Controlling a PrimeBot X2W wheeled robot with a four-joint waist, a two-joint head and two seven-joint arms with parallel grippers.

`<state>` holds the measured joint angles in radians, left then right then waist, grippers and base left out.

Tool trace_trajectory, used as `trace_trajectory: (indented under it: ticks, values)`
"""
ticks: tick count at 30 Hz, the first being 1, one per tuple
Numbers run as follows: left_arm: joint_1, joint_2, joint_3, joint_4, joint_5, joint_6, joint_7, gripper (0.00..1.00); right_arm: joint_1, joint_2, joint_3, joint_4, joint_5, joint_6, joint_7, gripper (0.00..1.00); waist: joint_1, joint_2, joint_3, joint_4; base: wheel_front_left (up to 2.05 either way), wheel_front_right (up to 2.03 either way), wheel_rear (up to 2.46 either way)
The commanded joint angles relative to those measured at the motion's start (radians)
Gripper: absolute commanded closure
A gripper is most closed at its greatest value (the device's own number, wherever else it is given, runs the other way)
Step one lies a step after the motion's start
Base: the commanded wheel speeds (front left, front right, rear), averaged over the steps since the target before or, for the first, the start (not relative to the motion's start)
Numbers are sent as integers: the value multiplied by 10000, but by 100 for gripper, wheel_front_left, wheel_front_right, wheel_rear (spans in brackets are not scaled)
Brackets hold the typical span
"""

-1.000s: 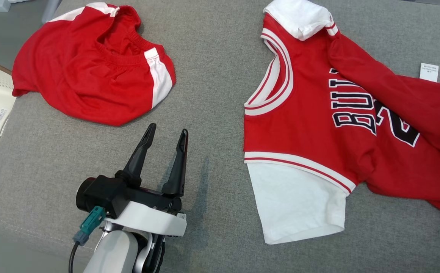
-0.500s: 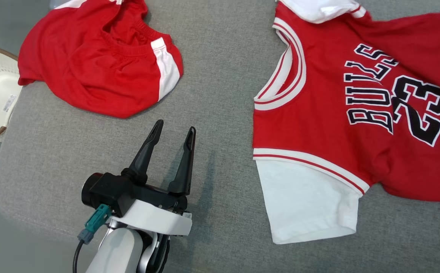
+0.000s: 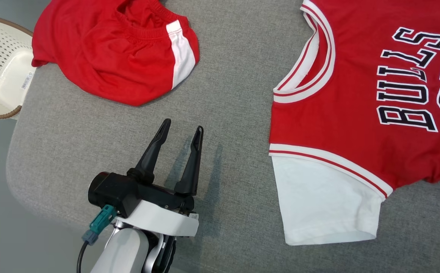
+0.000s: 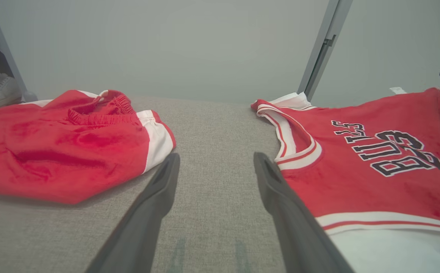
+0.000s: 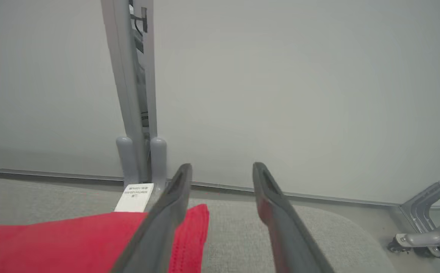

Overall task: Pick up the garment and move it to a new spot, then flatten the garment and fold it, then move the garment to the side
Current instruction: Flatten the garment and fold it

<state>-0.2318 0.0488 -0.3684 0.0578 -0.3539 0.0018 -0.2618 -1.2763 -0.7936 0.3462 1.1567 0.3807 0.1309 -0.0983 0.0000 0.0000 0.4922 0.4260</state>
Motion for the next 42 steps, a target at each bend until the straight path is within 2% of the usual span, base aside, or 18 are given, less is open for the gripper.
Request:
trace_trajectory:
  ticks: [1, 7, 12, 16, 22, 23, 28, 34, 42]
  values:
    - [-175, 30, 24, -38, -26, 88, -31, 0, -111, 139, -100, 248, -111, -3, -175, 0, 0, 0, 12, -67, 0, 0, 0]
    - [-277, 30, 151, 39, 15, 56, -31, 0, 495, 1197, -122, 775, -333, -3, -982, 0, 0, 0, -401, -635, 0, 0, 0]
    - [-133, 34, 398, 161, 116, 28, -31, 0, 1548, 1997, -111, 537, 28, -3, -1539, 0, 0, 0, -1168, -1379, 0, 0, 0]
    - [19, 36, 634, 326, 126, -8, -31, 0, 2761, 2523, -240, -260, 511, -3, -1696, 0, 0, 0, -1894, -2130, 0, 0, 0]
    - [239, 36, 922, 519, -249, 59, -31, 0, 4621, 3002, -887, -2325, 890, -3, -1669, 0, 0, 0, -2488, -2937, 0, 0, 0]
    - [239, 36, 922, 519, -249, 59, -31, 0, 4621, 3002, -887, -2325, 890, -3, -1669, 0, 0, 0, -2488, -2937, 0, 0, 0]
    - [390, 39, 1059, 635, -357, 78, -30, 0, 6322, 3510, -1827, -4110, 647, -3, -1671, 0, 0, 0, -2743, -3370, 0, 0, 0]
    - [562, 42, 980, 945, -210, -108, -31, 0, 8121, 4491, -2851, -5872, 172, -3, -1673, 0, 0, 0, -3018, -3650, 0, 0, 0]
    - [950, 36, 1037, 1172, -59, -192, -30, 0, 9975, 5668, -3452, -6886, 222, -3, -1673, 0, 0, 0, -3514, -3903, 0, 0, 0]
